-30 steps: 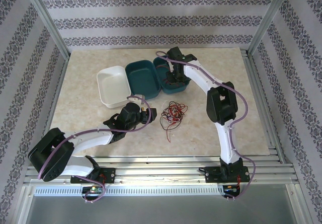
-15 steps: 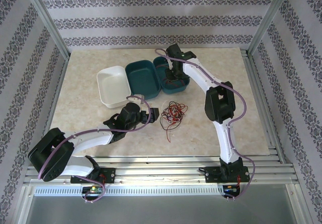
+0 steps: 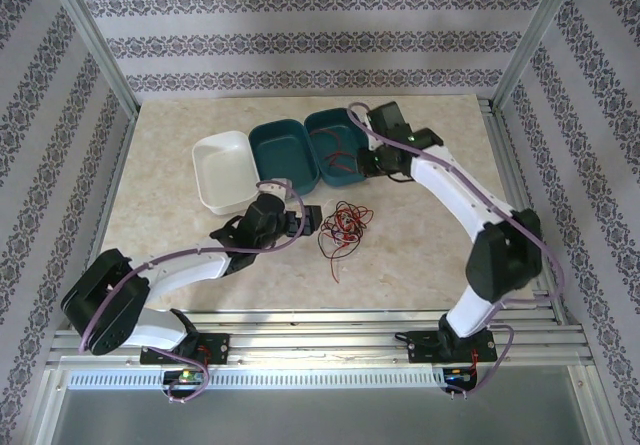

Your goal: Untangle the cables

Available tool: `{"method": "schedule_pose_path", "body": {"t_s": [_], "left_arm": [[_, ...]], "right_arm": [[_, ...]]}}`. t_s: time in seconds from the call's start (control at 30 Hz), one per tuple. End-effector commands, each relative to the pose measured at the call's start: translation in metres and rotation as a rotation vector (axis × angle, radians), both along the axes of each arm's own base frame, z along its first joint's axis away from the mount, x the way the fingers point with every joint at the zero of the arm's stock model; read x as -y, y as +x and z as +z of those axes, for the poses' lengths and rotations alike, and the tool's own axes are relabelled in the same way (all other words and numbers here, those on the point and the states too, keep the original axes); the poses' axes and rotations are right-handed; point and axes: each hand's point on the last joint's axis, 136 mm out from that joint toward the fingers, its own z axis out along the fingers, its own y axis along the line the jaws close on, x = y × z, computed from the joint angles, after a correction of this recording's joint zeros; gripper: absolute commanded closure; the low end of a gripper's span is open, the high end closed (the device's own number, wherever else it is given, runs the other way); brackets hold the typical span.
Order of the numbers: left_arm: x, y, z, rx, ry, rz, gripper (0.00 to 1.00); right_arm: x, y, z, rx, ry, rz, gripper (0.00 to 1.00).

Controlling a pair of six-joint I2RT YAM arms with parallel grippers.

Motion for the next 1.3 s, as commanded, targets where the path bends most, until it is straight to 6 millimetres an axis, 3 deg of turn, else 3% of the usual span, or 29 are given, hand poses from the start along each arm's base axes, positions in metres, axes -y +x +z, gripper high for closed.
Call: {"method": "schedule_pose_path", "body": {"t_s": [0.0, 0.23, 0.4, 0.67, 1.07, 1.27], "left_arm": [[0.004, 0.003, -0.003, -0.033, 0.045, -0.035, 0.01], [0.031, 0.01, -0.008, -0.097, 0.047, -0.124, 0.03], [0.045, 0.015, -0.018, -0.134, 0.037, -0.152, 0.09], [0.057, 0.028, -0.046, -0.187, 0.075, -0.16, 0.19], [0.07, 0.037, -0.074, -0.241, 0.087, -0.167, 0.2], [0.07, 0.036, -0.086, -0.264, 0.086, -0.164, 0.29]], "right_arm": [[0.022, -0.017, -0.011, 0.0, 0.057, -0.14, 0.67], [0.046, -0.06, -0.038, -0.067, 0.157, -0.249, 0.63], [0.04, -0.074, -0.061, -0.128, 0.256, -0.286, 0.62], [0.021, -0.073, -0.089, -0.214, 0.35, -0.296, 0.64], [0.0, -0.063, -0.119, -0.284, 0.426, -0.301, 0.66], [-0.009, -0.063, -0.127, -0.312, 0.456, -0.294, 0.83]]}}
